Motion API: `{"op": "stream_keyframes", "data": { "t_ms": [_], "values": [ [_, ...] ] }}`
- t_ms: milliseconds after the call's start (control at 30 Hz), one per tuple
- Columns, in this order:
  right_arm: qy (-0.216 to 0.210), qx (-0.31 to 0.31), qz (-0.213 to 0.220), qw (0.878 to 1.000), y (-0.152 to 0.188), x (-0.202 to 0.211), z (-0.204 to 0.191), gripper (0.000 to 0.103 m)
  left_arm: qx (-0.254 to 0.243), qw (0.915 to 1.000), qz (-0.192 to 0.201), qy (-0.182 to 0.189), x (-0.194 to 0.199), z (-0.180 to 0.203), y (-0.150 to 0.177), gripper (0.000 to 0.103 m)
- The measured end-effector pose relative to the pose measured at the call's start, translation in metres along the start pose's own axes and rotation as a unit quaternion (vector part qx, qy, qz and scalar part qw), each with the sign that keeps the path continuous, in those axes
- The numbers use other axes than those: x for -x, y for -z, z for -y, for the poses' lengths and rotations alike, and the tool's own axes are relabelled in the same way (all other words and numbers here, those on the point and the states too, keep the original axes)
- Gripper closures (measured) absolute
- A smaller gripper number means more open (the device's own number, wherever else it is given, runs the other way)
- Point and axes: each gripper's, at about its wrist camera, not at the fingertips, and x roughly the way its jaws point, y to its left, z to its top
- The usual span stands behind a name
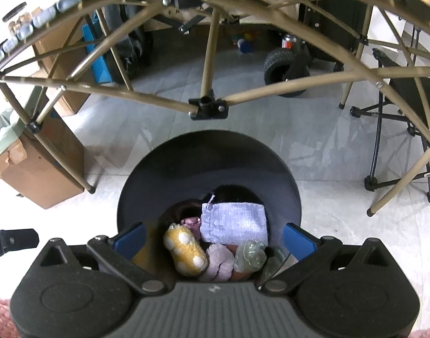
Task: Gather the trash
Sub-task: 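Raise both grippers from the bin back up to the table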
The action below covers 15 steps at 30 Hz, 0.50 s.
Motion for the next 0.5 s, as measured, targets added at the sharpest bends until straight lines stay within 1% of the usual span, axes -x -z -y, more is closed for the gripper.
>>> {"op": "stream_keyframes", "data": {
  "t_ms": [300, 500],
  "values": [
    [-0.001, -0.003, 0.044, 0.999, -0.003, 0.036, 0.006, 0.000, -0.014, 0.9987, 0.040, 0.030, 0.023, 0.020, -0.002, 0.000],
    [-0.008, 0.000, 0.086, 0.996, -0.007, 0.071, 0.013, 0.000, -0.031, 0.9951, 0.081, 0.047, 0.044, 0.038, -0.001, 0.000]
  ]
}}
